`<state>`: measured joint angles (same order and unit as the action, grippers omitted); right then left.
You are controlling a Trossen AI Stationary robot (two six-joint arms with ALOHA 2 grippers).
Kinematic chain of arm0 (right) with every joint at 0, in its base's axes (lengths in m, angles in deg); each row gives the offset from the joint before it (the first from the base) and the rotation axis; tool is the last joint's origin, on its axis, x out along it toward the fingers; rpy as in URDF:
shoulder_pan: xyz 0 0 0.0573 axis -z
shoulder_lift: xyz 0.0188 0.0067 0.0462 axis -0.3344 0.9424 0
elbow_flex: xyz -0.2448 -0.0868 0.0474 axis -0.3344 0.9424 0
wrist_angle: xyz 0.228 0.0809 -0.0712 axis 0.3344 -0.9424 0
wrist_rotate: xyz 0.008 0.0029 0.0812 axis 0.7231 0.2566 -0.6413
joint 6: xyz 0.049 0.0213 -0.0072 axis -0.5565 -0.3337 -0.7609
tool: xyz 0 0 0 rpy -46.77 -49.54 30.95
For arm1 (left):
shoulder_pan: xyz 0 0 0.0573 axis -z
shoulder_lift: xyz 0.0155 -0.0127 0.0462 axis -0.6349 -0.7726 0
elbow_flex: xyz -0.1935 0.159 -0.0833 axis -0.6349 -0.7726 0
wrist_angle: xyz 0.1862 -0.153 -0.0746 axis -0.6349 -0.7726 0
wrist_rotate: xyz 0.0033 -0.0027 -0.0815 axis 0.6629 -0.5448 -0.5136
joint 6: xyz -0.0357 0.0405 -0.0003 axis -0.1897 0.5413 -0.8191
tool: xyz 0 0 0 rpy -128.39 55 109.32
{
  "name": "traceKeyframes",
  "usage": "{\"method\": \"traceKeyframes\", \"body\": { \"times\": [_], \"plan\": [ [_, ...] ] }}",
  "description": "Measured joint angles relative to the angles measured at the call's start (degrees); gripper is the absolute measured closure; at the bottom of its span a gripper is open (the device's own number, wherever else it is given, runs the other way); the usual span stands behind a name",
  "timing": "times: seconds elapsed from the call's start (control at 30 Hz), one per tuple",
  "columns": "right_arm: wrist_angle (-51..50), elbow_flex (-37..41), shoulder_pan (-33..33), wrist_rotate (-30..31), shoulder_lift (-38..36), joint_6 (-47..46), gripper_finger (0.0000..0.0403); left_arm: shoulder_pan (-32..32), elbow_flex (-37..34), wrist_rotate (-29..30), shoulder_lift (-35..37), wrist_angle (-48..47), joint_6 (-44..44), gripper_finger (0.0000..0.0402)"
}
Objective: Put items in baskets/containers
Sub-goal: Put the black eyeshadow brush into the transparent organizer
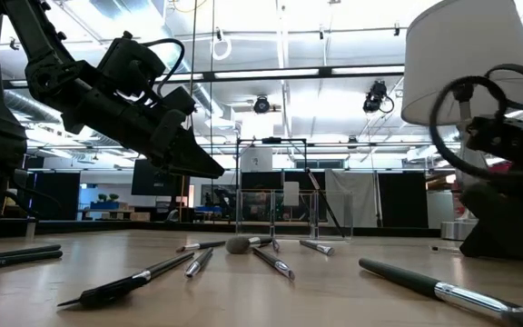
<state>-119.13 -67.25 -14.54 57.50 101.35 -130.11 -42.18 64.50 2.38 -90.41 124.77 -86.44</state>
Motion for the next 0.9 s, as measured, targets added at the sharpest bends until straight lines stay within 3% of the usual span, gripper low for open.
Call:
{"method": "traceKeyframes", "body": {
  "times": [0.27,0.53,0.9],
  "plan": [
    [5.7,3.5,-0.5,1.2,-1.2,4.8,0.0248,0.0,0.0,0.0,0.0,0.2,0.0,0.0197],
    [6.0,4.2,-0.1,-1.4,-5.7,18.8,0.0246,0.0,0.0,0.0,0.0,0.1,0.0,0.0197],
    [9.1,8.4,-1.6,1.0,-18.8,24.5,0.025,0.0,0.0,-0.4,0.0,0.1,0.0,0.0197]
  ]
}}
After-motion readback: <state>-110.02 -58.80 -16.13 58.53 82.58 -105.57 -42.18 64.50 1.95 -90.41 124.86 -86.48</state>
